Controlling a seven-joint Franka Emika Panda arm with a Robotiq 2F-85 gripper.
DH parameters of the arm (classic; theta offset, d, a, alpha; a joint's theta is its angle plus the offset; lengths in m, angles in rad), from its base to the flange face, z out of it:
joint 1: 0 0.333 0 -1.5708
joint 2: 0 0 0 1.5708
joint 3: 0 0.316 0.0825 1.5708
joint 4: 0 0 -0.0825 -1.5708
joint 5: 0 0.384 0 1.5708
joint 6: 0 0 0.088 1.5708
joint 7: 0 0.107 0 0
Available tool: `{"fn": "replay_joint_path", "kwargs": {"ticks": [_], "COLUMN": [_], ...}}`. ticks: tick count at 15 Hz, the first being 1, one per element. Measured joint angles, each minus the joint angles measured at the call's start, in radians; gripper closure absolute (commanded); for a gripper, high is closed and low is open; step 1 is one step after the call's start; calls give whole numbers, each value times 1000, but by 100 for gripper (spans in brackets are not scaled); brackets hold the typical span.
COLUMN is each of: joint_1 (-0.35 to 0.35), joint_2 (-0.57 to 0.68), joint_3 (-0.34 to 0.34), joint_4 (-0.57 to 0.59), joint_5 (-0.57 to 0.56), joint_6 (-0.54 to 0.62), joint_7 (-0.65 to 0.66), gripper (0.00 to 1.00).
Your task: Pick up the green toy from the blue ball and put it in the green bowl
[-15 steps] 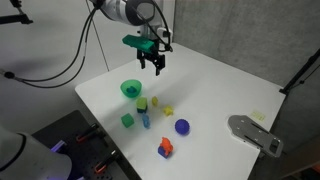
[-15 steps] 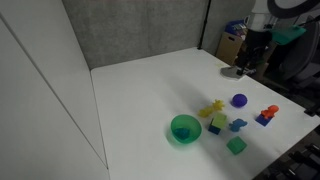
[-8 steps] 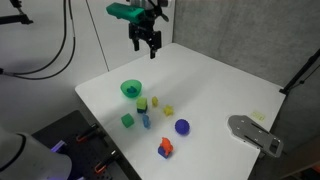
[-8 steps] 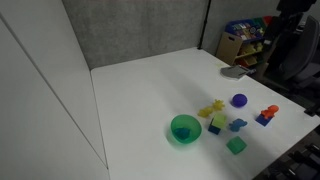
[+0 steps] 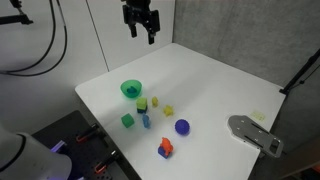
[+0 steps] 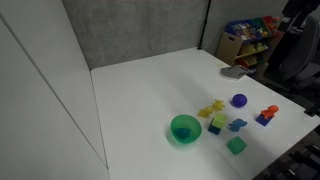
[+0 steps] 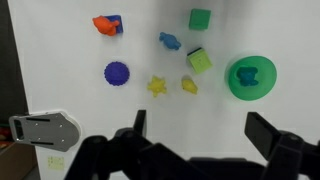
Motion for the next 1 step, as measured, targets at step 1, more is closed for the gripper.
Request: {"fn": "replay_joint_path", "kwargs": {"ticks": [1], "joint_1": [0], "joint_2": [1], "joint_3": [0], "joint_4": [0], "joint_5": [0], "joint_6": [0], "joint_7": [0], "gripper": [0]}}
